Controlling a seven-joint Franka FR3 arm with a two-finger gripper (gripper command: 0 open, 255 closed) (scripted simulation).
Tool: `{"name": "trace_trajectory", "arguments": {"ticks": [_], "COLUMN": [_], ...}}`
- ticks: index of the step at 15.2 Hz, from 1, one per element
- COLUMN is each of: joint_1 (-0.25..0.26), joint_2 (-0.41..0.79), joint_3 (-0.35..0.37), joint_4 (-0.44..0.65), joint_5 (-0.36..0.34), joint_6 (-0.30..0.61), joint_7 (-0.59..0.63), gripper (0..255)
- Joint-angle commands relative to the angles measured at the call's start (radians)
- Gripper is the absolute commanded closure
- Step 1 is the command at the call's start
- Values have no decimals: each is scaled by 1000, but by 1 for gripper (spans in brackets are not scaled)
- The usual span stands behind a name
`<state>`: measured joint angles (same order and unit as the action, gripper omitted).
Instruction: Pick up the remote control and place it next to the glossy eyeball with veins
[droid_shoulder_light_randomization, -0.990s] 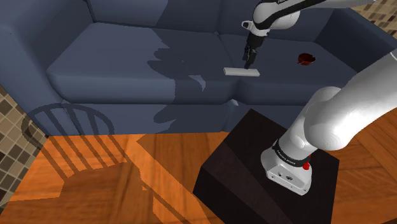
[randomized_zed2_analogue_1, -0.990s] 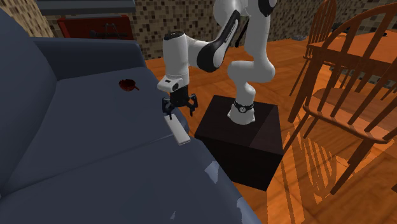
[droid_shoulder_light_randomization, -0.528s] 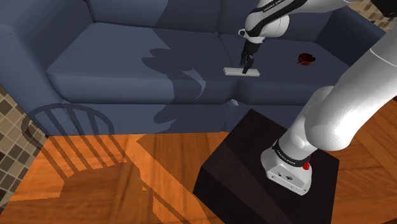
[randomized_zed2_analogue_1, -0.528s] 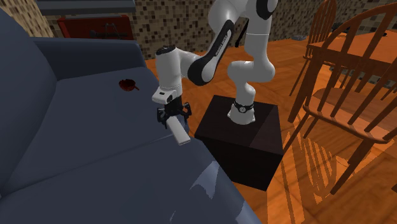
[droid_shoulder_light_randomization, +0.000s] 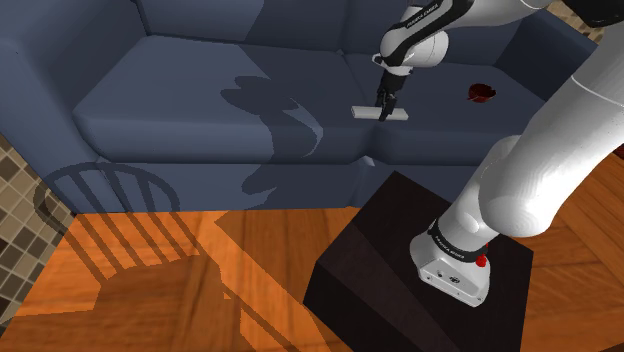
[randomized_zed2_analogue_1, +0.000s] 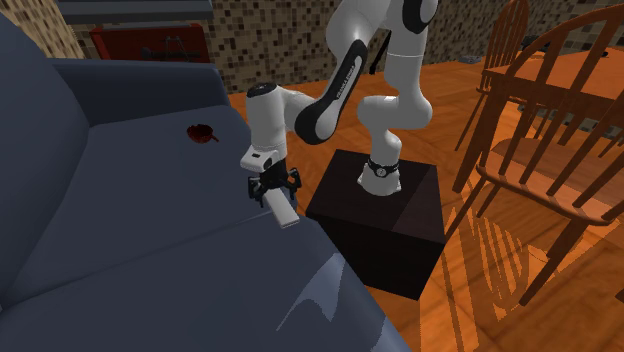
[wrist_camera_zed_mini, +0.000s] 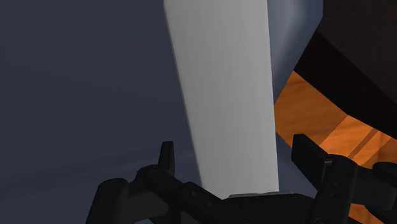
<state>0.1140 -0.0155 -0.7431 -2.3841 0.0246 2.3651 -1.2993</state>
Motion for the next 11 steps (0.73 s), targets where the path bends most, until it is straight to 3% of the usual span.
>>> {"name": "trace_trajectory", "arguments": {"ticks": [1, 3, 4, 11], "joint_1": [0, 0, 0, -1], "joint_2": [1, 0, 0, 0], "joint_3": [0, 0, 0, -1], "joint_4": [0, 0, 0, -1], "joint_5": [1, 0, 0, 0], "joint_6": [1, 1, 1, 0], "joint_7": [0, 0, 0, -1], "gripper": [0, 0, 255, 255]}}
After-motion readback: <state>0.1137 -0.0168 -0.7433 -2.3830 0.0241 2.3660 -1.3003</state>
